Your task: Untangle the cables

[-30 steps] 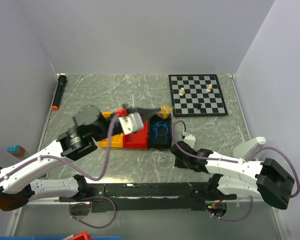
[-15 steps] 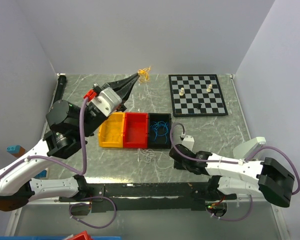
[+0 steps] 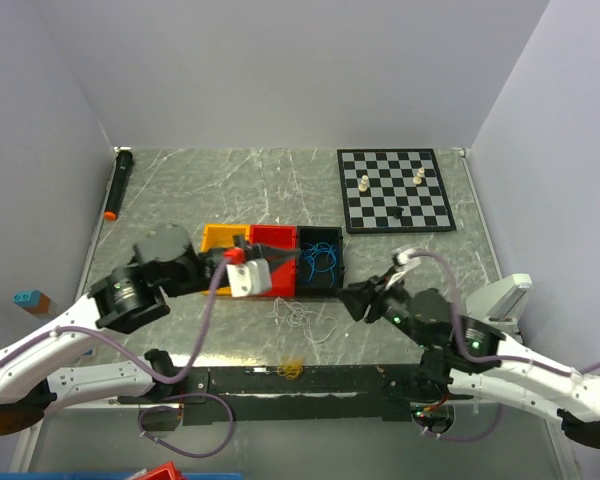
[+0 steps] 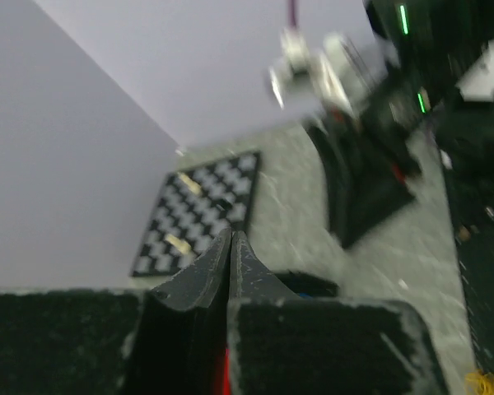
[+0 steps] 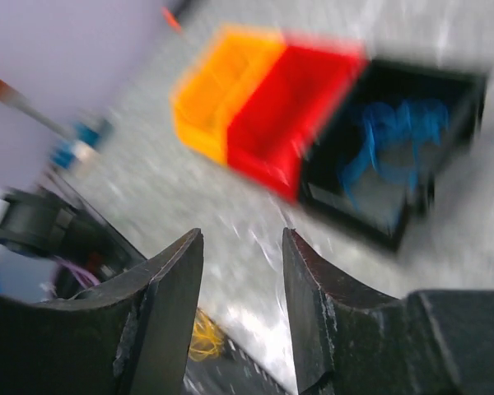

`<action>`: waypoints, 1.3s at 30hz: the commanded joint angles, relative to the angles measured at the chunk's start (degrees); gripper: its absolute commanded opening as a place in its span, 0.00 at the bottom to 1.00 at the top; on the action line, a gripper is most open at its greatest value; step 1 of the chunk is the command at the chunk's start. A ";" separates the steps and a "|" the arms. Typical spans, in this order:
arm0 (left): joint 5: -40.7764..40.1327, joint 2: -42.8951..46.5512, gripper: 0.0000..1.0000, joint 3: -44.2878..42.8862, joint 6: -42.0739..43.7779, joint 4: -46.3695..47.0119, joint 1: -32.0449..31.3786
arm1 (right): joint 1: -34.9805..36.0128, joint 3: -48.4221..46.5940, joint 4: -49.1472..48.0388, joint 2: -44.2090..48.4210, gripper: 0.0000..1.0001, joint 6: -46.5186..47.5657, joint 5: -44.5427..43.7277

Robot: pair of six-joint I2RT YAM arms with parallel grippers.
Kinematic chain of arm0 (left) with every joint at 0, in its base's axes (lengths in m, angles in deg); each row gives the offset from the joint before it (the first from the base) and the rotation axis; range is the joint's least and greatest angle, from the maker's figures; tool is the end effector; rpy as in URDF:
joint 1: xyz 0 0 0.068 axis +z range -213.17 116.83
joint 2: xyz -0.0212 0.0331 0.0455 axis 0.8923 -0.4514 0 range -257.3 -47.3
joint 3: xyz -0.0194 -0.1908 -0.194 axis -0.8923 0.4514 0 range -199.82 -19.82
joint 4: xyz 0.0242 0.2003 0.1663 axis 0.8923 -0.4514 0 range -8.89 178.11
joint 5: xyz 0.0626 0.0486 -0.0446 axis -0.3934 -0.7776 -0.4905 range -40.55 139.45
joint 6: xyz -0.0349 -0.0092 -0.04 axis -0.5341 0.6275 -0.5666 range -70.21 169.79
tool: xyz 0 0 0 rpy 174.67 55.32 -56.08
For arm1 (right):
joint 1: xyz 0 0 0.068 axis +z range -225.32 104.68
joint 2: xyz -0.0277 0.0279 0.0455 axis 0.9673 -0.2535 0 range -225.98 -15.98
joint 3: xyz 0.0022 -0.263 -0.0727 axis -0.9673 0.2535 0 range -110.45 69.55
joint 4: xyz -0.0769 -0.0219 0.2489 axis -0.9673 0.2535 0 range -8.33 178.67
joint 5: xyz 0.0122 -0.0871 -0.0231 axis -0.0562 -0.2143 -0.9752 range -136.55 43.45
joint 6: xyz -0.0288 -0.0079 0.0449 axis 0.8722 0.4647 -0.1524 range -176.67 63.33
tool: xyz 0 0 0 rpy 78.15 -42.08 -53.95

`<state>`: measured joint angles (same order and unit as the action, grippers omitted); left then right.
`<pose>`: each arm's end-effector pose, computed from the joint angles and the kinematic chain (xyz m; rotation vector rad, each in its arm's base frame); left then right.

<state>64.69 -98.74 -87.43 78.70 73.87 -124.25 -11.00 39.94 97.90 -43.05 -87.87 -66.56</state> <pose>0.0799 -0.1640 0.4495 1.2554 0.9501 -0.6475 0.0679 0.1131 0.2790 -0.2836 1.8608 0.8633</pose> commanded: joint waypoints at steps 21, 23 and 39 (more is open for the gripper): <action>17.71 -7.09 0.30 23.14 35.40 -35.93 2.10 | 0.02 3.85 0.56 -5.09 0.50 5.36 15.53; 18.50 -7.62 0.40 24.37 38.93 -37.35 2.10 | 0.02 4.03 0.12 -5.54 0.50 5.27 14.74; 25.18 -22.38 0.54 24.54 42.63 -30.94 0.53 | -0.07 9.65 -4.45 -4.04 0.42 0.44 13.59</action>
<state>85.22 -119.64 -62.23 118.37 40.98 -122.59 -11.07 49.04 96.50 -48.10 -85.99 -51.72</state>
